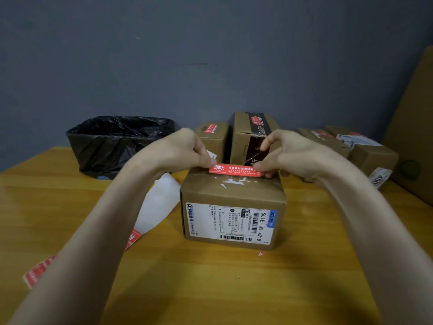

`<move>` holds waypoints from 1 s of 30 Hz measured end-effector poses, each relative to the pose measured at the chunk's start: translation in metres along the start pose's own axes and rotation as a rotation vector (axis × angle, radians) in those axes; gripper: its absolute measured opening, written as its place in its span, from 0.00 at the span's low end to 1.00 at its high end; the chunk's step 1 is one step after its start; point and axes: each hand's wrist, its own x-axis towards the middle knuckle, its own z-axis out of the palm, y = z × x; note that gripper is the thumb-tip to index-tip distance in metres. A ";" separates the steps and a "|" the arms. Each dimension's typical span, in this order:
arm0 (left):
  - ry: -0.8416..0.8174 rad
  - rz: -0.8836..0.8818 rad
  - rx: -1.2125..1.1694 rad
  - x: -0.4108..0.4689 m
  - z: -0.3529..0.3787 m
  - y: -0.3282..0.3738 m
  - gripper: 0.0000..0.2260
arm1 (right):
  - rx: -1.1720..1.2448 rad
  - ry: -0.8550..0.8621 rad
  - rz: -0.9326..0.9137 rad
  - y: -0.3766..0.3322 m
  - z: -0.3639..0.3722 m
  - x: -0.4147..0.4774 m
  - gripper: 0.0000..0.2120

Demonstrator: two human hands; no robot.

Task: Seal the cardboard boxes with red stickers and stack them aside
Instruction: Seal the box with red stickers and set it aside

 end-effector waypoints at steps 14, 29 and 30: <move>0.027 0.009 0.029 0.002 0.003 -0.001 0.06 | -0.090 0.021 -0.020 0.002 0.006 0.005 0.16; 0.074 -0.005 0.087 0.006 0.007 -0.001 0.07 | -0.108 0.044 -0.048 0.004 0.010 0.009 0.14; 0.076 -0.006 0.087 0.006 0.007 -0.001 0.07 | -0.114 0.049 -0.050 0.004 0.010 0.009 0.14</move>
